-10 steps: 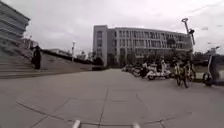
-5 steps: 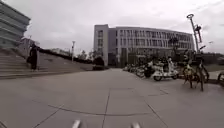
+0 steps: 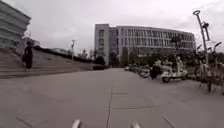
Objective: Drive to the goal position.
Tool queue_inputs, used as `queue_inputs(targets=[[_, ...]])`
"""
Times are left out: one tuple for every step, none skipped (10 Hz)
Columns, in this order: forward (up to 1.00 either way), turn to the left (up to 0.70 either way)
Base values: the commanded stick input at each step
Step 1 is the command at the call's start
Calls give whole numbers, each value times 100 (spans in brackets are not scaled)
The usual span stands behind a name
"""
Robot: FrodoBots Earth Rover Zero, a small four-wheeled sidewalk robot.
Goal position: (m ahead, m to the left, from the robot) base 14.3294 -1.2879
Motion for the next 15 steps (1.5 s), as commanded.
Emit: queue_inputs(targets=[[100,-9],[100,-3],[100,0],[100,0],[100,0],[100,-12],[100,-15],[100,-9],[100,-11],[100,-17],[100,-10],[100,-13],[100,0],[100,0],[100,0]])
